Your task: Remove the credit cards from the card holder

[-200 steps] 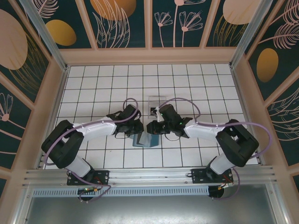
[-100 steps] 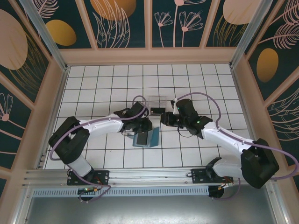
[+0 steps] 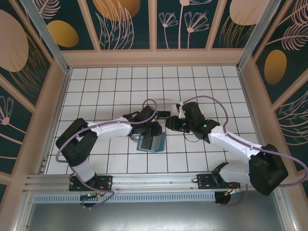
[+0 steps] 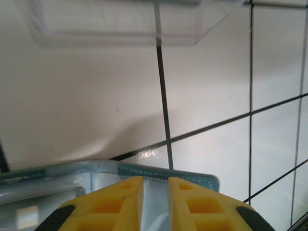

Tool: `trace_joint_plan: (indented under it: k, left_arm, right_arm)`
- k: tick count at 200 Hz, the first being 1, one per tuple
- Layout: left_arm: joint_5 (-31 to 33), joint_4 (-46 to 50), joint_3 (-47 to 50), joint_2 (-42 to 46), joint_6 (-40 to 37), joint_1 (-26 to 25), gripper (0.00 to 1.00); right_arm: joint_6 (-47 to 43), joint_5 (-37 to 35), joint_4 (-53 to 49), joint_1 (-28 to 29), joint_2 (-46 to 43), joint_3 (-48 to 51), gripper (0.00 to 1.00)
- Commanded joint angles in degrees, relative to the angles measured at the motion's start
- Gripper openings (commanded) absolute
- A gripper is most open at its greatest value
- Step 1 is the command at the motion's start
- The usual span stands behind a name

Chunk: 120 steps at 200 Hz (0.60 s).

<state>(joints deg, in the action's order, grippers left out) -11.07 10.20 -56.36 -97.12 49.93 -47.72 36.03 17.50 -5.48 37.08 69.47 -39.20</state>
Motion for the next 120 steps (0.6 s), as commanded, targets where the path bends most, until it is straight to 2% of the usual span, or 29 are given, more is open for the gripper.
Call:
trace_joint_plan:
  k: [1,49,95,120]
  left_arm:
    - [2.69,0.41,3.31,4.25,-0.96,2.69,0.21]
    - [4.2,2.01,8.17,8.07,-3.12,6.19,0.21]
    - [6.37,3.38,12.94,11.13,-3.43,7.05,0.2]
    - [7.94,4.97,14.74,11.8,-3.29,7.25,0.19]
  right_arm:
    - [1.56,2.3,-0.06,1.43,-0.36,-1.53,0.27]
    - [2.39,4.31,0.5,7.29,5.95,-6.41,0.27]
    - [5.03,10.88,2.92,12.39,14.9,-8.83,0.28]
    - [6.37,11.34,2.91,14.21,17.89,-7.82,0.28]
